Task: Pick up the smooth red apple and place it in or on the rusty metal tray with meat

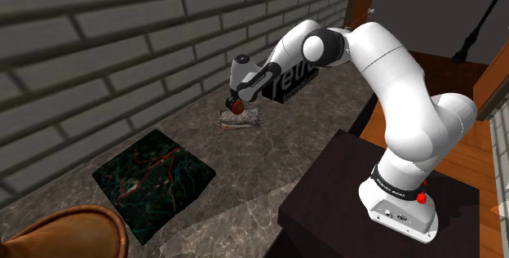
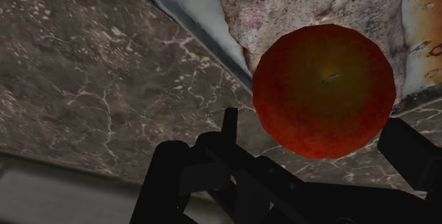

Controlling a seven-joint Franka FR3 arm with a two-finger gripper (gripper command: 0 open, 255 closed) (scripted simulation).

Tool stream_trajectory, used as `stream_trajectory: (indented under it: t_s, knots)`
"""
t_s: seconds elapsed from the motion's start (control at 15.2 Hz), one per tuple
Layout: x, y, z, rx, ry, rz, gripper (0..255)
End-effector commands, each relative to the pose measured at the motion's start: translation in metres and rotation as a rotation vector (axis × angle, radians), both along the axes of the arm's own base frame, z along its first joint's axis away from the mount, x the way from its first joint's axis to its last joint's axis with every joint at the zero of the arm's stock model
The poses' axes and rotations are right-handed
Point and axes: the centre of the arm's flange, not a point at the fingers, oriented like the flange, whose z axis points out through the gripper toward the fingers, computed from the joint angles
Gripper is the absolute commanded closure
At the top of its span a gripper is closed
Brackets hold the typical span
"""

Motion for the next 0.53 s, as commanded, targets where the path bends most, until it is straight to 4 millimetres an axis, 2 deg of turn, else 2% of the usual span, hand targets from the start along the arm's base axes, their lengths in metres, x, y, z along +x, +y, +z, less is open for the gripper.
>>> stream_trajectory:
  t_s: [0.0,0.2,0.46]
  knots:
    - [-0.005,0.001,0.012,0.000,0.000,0.000,0]
    - [-0.017,0.005,0.047,0.000,0.000,0.000,0]
    - [-0.017,0.005,0.047,0.000,0.000,0.000,0]
